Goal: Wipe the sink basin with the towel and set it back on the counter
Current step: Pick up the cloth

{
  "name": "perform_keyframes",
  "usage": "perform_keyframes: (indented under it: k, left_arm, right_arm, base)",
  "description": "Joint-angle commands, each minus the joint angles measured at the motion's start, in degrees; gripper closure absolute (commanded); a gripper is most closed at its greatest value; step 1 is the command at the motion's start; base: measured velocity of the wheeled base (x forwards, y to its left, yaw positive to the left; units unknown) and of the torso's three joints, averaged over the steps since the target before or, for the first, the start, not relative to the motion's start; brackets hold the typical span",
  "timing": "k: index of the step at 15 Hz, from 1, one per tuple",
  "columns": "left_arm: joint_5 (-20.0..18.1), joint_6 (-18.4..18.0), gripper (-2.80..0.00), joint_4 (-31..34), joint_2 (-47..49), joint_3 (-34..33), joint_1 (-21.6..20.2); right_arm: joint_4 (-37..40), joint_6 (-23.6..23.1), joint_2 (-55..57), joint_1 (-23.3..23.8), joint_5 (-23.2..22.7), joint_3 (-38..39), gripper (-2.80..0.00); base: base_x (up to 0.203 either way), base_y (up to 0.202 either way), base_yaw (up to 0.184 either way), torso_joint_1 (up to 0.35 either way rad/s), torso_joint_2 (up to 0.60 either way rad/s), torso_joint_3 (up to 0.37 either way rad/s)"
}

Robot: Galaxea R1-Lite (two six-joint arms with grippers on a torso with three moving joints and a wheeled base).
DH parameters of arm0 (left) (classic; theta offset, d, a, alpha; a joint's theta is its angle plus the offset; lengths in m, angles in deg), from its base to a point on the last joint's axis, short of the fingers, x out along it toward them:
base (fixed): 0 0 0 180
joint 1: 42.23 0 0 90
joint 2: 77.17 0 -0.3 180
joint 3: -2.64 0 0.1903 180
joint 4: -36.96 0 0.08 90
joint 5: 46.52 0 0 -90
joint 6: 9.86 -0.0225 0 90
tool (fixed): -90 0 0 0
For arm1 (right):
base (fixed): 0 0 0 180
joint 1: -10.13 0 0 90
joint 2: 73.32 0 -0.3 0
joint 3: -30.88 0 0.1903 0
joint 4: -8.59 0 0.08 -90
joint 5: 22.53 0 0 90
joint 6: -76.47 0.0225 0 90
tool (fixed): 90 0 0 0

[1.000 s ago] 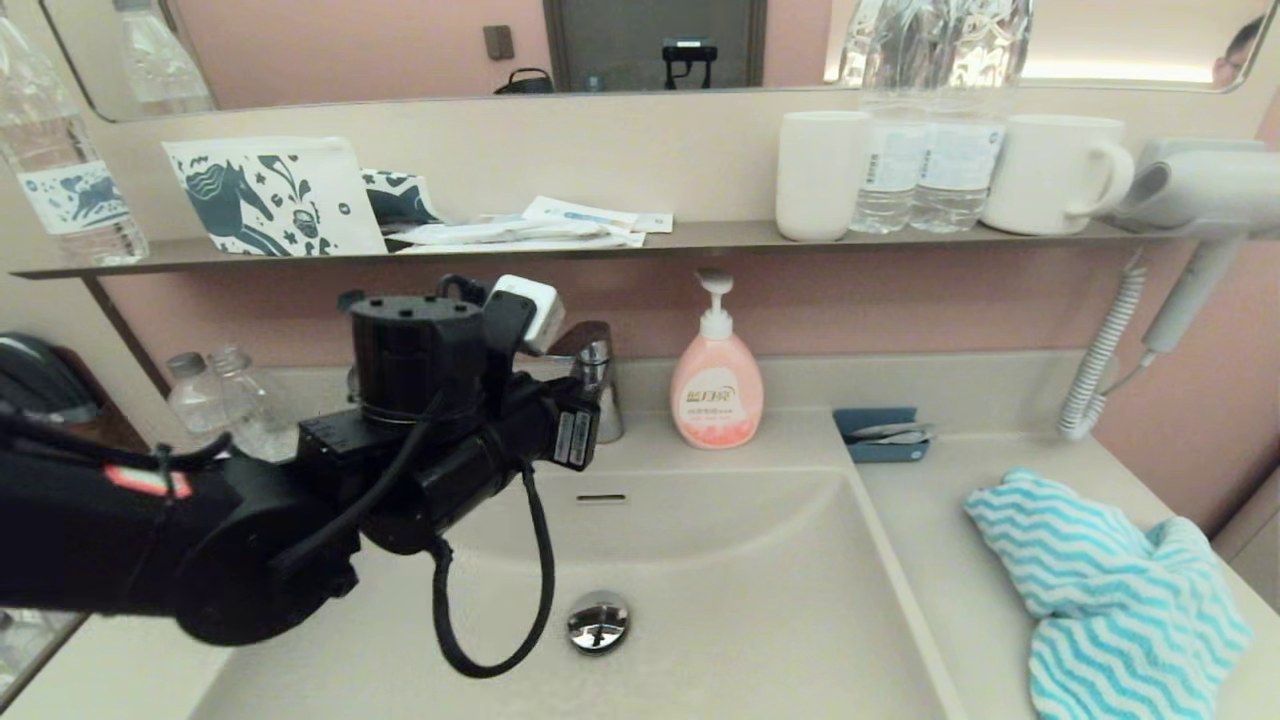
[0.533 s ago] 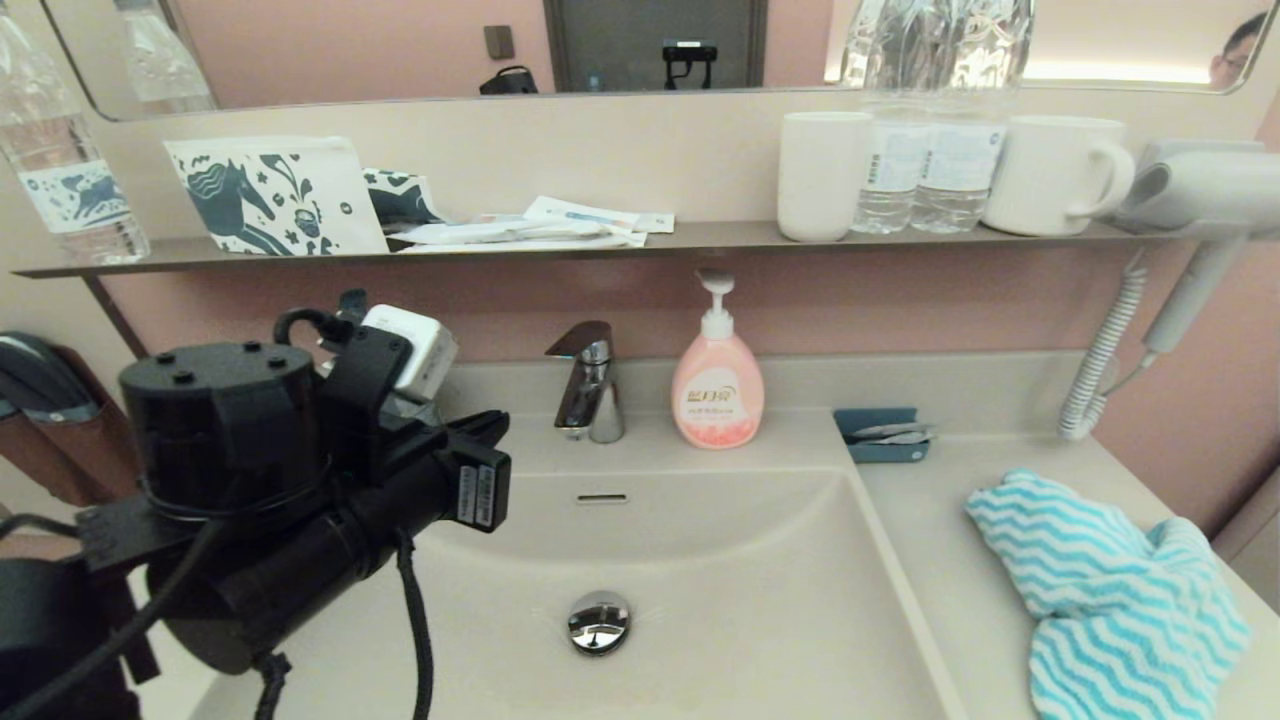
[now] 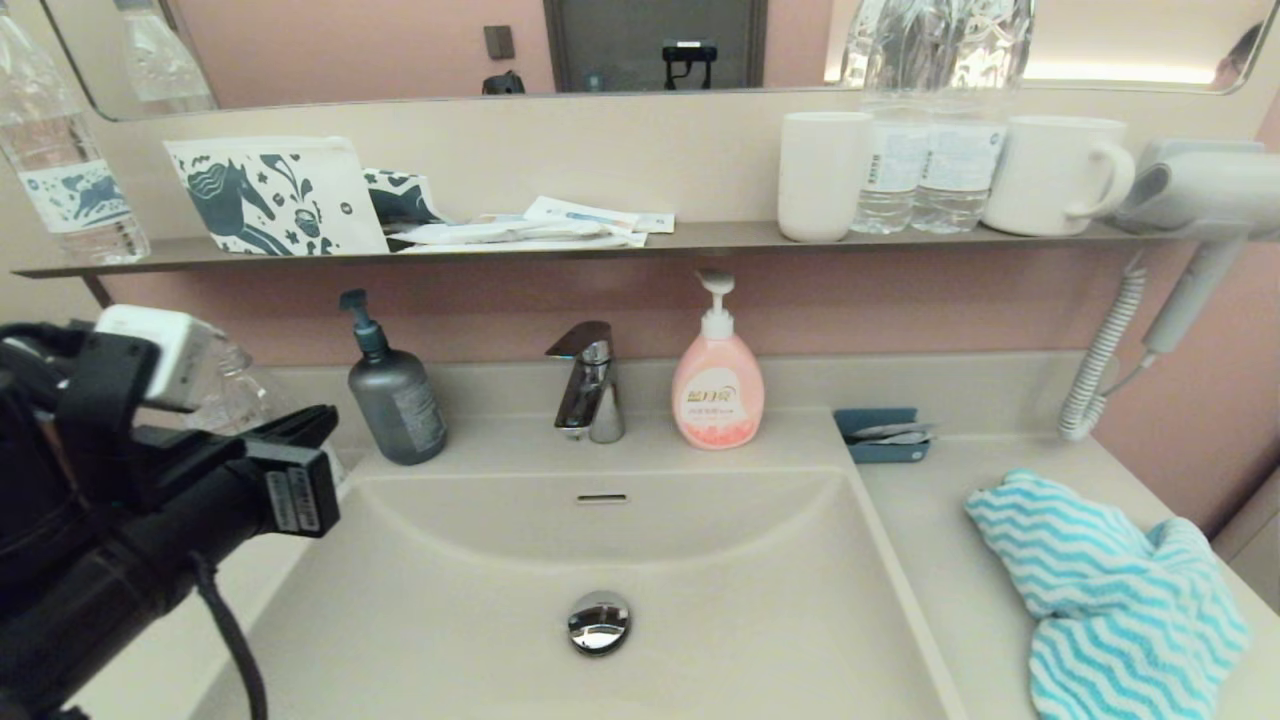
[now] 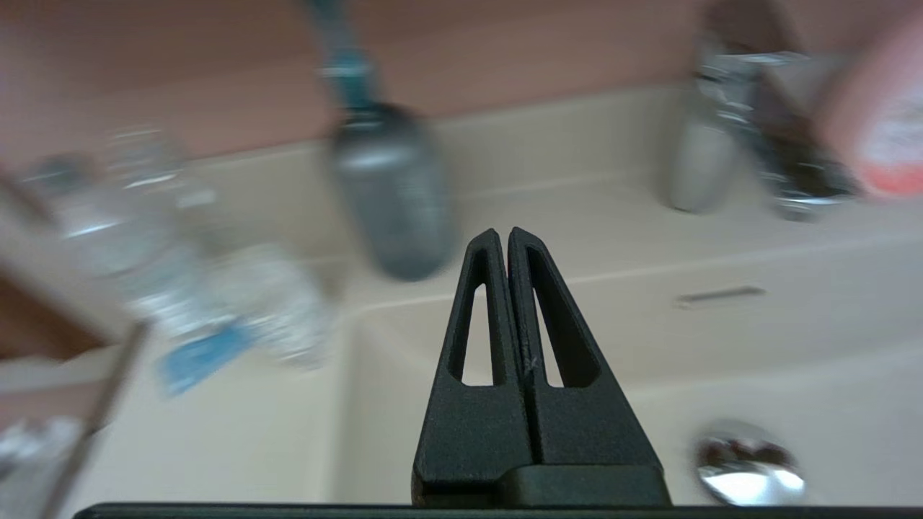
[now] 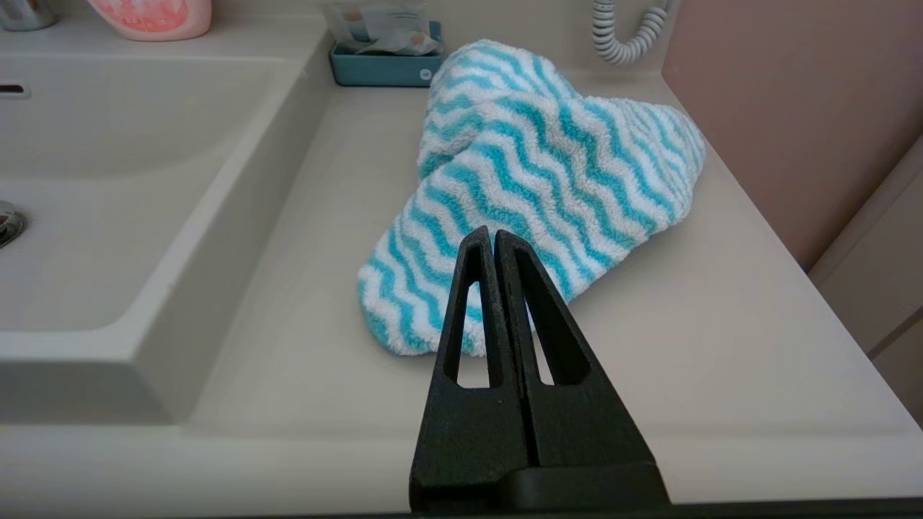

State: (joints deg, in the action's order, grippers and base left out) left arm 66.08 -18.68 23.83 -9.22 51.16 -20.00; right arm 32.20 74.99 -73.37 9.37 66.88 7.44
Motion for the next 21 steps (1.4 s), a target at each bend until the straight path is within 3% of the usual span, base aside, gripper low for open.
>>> perform_keyframes:
  k: [1, 5, 10, 13, 18, 21]
  left_arm:
    - [0.16, -0.19, 0.00, 0.18, -7.32, -1.89, -2.60]
    - [0.14, -0.50, 0.00, 7.23, -27.05, -6.86, -11.13]
    - [-1.62, -0.37, 0.00, 23.27, -50.34, -8.61, -24.28]
    - [-4.73, -0.40, 0.00, 25.86, -55.31, -11.53, -24.13]
    - [-17.57, 0.44, 0.00, 25.74, -66.60, -22.49, -22.38]
    - [-19.75, 5.35, 0.00, 29.25, -67.94, -25.15, -22.25]
  right_arm:
    - [0.02, -0.02, 0.05, -0.02, -0.02, -0.01, 0.00]
    - [0.02, -0.02, 0.05, -0.02, -0.02, -0.01, 0.00]
    - [0.02, -0.02, 0.05, -0.02, -0.02, -0.01, 0.00]
    - [0.02, -0.02, 0.05, -0.02, -0.02, -0.01, 0.00]
    - [0.02, -0.02, 0.05, -0.02, -0.02, -0.01, 0.00]
    - [0.02, -0.02, 0.05, -0.02, -0.02, -0.01, 0.00]
  base:
    - [0.000, 0.000, 0.000, 0.000, 0.00, 0.000]
    - [0.000, 0.000, 0.000, 0.000, 0.00, 0.000]
    - [0.000, 0.000, 0.000, 0.000, 0.00, 0.000]
    - [0.000, 0.000, 0.000, 0.000, 0.00, 0.000]
    - [0.000, 0.000, 0.000, 0.000, 0.00, 0.000]
    - [0.000, 0.000, 0.000, 0.000, 0.00, 0.000]
